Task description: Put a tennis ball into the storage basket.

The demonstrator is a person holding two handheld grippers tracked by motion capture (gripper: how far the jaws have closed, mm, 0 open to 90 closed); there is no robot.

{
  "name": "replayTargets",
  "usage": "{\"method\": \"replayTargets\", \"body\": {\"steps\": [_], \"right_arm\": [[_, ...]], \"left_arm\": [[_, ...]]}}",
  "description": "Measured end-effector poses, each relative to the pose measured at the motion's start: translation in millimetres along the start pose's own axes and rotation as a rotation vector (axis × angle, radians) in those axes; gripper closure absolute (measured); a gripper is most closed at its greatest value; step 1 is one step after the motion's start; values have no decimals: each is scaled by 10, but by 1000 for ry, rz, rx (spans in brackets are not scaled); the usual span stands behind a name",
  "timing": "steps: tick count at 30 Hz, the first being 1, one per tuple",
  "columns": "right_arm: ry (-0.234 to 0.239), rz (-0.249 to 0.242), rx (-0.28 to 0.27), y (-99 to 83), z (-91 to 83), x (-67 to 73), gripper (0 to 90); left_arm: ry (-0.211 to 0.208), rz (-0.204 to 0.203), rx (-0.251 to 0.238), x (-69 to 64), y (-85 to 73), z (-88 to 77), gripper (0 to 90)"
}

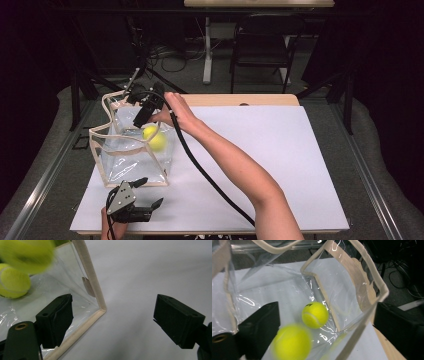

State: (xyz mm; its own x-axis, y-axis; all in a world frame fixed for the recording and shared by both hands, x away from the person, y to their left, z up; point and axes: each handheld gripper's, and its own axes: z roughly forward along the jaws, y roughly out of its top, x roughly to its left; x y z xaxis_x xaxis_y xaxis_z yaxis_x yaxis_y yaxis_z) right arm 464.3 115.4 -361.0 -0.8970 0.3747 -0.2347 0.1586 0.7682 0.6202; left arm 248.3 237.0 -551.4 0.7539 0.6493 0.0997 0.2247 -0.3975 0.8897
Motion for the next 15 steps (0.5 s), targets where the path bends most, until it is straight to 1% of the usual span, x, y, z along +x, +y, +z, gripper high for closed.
{"method": "replayTargets", "body": {"steps": [2, 3, 4, 13, 15], "right_arm": [[19, 22, -26, -28, -66, -29, 3], [36, 27, -42, -51, -104, -51, 0], [44, 31, -50, -65, -125, -61, 0], [66, 44, -101, -240, -374, -113, 0], [62, 43, -107, -280, -415, -122, 0]], "left_arm": [[-4, 1, -1, -4, 2, 5, 159], [-4, 1, 0, -6, 3, 6, 159], [-5, 4, 0, -4, 4, 5, 159], [-4, 3, 3, -7, 4, 11, 159], [-2, 4, 2, -2, 4, 9, 159]]}}
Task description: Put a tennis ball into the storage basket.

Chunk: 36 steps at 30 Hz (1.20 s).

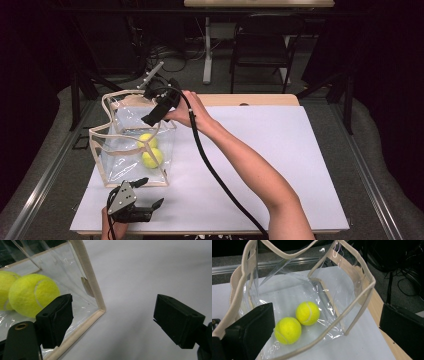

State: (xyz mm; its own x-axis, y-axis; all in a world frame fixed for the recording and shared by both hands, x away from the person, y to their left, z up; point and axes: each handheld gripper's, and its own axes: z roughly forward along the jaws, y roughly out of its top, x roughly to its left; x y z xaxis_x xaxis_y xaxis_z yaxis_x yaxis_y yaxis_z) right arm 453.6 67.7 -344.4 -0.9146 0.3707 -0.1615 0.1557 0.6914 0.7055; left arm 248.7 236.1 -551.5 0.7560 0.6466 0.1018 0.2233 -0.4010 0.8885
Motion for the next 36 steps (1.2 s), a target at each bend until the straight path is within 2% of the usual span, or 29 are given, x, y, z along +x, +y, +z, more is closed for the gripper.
{"method": "replayTargets", "body": {"steps": [10, 36], "right_arm": [[-14, 6, -13, -187, -140, -39, 0], [-50, 8, -13, -771, -422, 15, 4]], "left_arm": [[-1, 1, 1, -3, 2, -1, 159], [-4, 2, 6, -7, 10, 15, 159]]}}
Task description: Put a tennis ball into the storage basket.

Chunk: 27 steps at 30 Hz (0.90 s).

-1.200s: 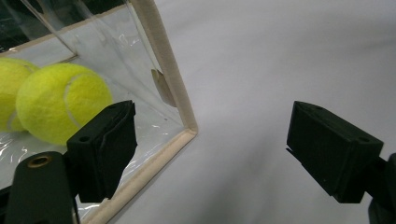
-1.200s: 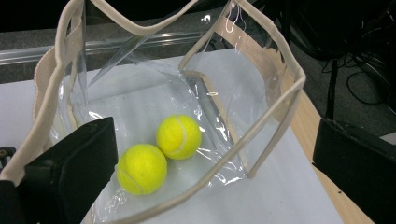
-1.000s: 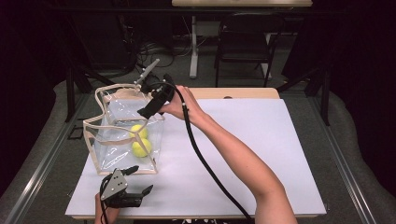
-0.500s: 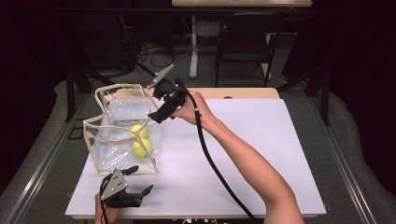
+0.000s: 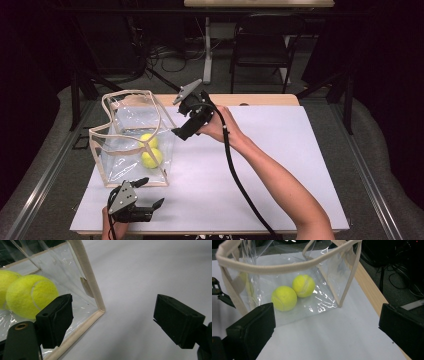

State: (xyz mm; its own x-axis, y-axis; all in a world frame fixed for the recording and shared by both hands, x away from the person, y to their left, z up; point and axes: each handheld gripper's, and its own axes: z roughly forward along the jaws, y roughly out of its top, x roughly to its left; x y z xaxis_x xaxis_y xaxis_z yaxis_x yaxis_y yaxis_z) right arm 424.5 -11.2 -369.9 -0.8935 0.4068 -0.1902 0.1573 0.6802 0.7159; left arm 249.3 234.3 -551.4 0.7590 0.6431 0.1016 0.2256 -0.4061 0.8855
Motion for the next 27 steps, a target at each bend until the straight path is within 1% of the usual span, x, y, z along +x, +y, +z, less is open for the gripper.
{"method": "replayTargets", "body": {"steps": [7, 12, 22, 27], "right_arm": [[-10, 10, 3, -176, -58, 13, 8], [-22, 8, -2, -303, -115, 35, 8], [-39, 32, -4, -578, -220, 37, 10], [-49, 42, 10, -735, -238, 44, 11]], "left_arm": [[-3, -1, 2, -2, 4, 17, 159], [-2, 0, 1, 0, 2, 13, 159], [-1, 1, 2, -3, 6, 17, 159], [-3, 5, 3, -7, 9, 23, 159]]}}
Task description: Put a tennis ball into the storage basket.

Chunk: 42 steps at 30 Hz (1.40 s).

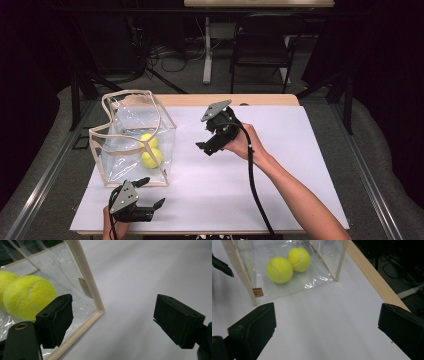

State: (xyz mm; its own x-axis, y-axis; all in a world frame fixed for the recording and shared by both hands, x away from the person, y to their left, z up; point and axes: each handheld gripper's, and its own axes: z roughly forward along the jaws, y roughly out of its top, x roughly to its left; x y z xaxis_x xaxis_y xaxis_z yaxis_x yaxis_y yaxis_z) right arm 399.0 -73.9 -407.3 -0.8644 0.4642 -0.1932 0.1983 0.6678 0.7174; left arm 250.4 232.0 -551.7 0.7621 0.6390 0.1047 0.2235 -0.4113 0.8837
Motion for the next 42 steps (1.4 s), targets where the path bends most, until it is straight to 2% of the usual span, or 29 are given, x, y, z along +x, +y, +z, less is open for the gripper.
{"method": "replayTargets", "body": {"steps": [12, 22, 42], "right_arm": [[-5, 26, 25, -355, -15, 37, 13], [-12, 44, 73, -627, -37, 91, 14], [-58, 100, 136, -1169, -217, 189, 18]], "left_arm": [[1, 0, 1, -1, 0, 1, 159], [1, 1, 4, -4, 3, 4, 159], [1, 0, 2, -6, 4, 9, 159]]}}
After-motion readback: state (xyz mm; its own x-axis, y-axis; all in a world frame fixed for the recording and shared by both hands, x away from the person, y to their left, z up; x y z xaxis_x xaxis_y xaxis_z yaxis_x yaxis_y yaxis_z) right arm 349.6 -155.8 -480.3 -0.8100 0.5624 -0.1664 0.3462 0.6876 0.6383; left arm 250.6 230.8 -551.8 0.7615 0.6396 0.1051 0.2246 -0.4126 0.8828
